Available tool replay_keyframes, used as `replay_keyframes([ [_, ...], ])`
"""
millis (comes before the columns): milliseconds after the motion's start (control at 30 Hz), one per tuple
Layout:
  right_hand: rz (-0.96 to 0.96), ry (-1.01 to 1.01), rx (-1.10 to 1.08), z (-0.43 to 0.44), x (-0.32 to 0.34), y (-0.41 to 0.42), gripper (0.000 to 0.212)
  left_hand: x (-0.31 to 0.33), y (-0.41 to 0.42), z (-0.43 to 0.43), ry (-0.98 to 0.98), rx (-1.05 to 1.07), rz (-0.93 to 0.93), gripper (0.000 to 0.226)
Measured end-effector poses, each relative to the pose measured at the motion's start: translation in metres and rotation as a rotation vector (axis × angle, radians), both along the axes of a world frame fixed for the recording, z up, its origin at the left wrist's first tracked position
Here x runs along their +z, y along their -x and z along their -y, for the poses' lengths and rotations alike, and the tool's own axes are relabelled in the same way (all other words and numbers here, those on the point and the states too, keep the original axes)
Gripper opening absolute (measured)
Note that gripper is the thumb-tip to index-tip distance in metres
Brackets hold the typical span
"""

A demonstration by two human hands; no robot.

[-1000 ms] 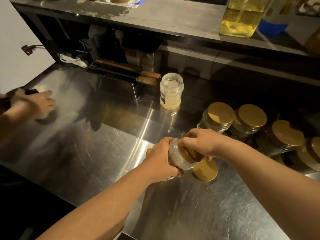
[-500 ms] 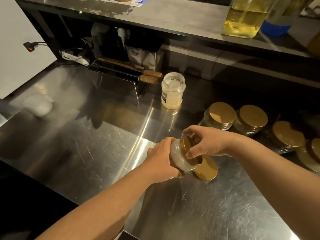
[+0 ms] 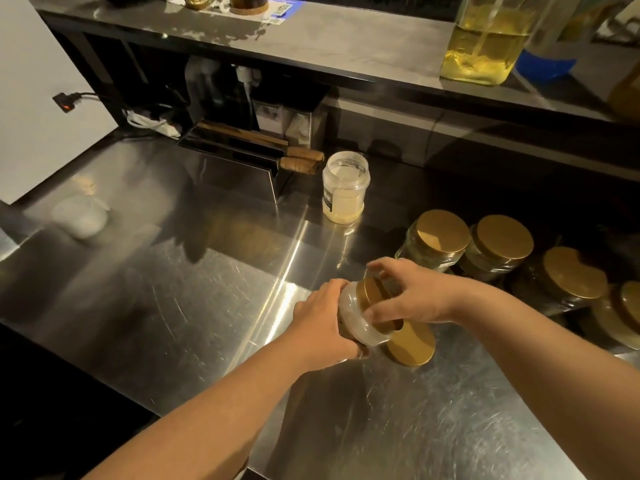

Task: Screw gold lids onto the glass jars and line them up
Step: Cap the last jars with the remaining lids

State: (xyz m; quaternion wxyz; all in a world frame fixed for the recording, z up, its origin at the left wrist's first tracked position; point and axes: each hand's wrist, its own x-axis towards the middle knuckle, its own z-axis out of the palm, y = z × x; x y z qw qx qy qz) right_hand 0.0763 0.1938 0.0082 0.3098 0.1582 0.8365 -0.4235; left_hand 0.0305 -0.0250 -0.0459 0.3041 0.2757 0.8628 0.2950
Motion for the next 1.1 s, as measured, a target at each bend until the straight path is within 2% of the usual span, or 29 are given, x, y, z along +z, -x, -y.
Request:
replay_keyframes([
  [67,-0.048,-0.002,0.051,0.001,-0.001,-0.006,0.098,-0.001,0.001,0.0,0.01,-0.007,-0.001,0.099],
  [167,-0.078,-0.094,-0.003,0.007,-0.007,-0.006,0.083,-0.002,0.001,0.001,0.009,-0.011,0.004,0.099],
  [367,-0.036,-0.265,-0.01,0.018,-0.009,0.001,0.076,0.001,0.002,0.001,0.023,-0.021,0.049,0.101],
  [533,-0.138,-0.421,0.063,0.031,-0.017,-0.007,0.075,0.004,-0.003,0.003,0.014,0.009,0.053,0.101],
  [667,-0.245,-0.537,-0.016,0.047,-0.029,-0.018,0.065,0.005,-0.007,0.002,0.011,0.044,0.054,0.1],
  [833,-0.197,-0.584,-0.063,0.052,-0.028,-0.01,0.061,0.002,-0.012,-0.001,0.009,0.086,0.022,0.104],
  [933,-0.127,-0.568,-0.046,0.051,-0.022,-0.001,0.068,-0.003,-0.012,-0.002,-0.002,0.111,0.005,0.106],
  [1100,-0.077,-0.442,0.068,0.043,0.005,0.018,0.103,-0.011,-0.005,-0.006,-0.14,0.238,0.01,0.108],
])
